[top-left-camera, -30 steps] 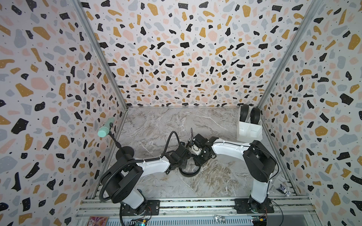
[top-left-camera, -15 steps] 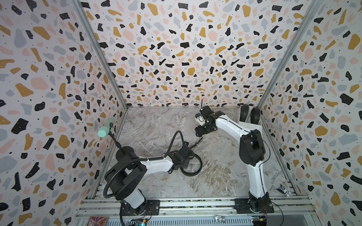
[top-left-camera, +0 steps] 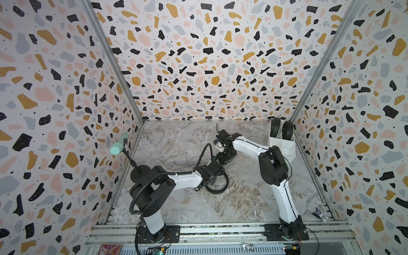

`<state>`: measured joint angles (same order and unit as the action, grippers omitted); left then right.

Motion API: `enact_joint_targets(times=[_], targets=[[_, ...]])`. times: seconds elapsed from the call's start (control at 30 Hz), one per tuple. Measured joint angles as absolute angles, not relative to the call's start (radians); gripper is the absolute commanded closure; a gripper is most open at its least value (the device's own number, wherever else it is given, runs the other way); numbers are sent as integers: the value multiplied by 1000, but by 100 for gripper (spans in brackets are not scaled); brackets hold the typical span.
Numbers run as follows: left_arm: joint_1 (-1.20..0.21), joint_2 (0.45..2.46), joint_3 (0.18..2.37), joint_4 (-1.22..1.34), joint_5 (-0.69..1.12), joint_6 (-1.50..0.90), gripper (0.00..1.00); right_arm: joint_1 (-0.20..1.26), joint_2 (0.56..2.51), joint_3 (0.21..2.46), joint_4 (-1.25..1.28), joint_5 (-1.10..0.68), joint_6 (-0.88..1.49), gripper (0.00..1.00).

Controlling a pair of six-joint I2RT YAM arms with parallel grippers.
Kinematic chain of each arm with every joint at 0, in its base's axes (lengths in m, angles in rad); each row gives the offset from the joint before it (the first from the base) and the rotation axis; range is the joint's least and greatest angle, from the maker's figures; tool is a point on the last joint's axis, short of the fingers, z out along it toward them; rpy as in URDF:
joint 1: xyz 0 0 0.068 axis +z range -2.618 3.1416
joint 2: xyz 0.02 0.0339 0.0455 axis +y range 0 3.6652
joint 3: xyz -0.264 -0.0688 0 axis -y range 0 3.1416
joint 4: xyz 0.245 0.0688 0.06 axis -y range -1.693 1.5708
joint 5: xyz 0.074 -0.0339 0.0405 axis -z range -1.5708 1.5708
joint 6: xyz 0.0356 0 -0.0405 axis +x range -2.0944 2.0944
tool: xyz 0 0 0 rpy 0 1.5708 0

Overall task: Place the belts into the storage roll
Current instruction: Roll the belt at the center of the board.

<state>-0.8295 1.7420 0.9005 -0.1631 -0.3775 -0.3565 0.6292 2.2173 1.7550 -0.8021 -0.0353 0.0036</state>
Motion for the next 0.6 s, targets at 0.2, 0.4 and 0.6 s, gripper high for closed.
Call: enact_joint_targets(times=[0.2, 0.4, 0.6], targets=[[-819, 1787, 957, -169, -376, -288, 91, 601, 1965, 1399, -749, -55, 44, 27], [-812, 1807, 982, -178, -371, -238, 91, 556, 1803, 1331, -683, -65, 35, 26], [-812, 1808, 985, -181, -372, -219, 91, 555, 1773, 1331, -574, -123, -36, 29]])
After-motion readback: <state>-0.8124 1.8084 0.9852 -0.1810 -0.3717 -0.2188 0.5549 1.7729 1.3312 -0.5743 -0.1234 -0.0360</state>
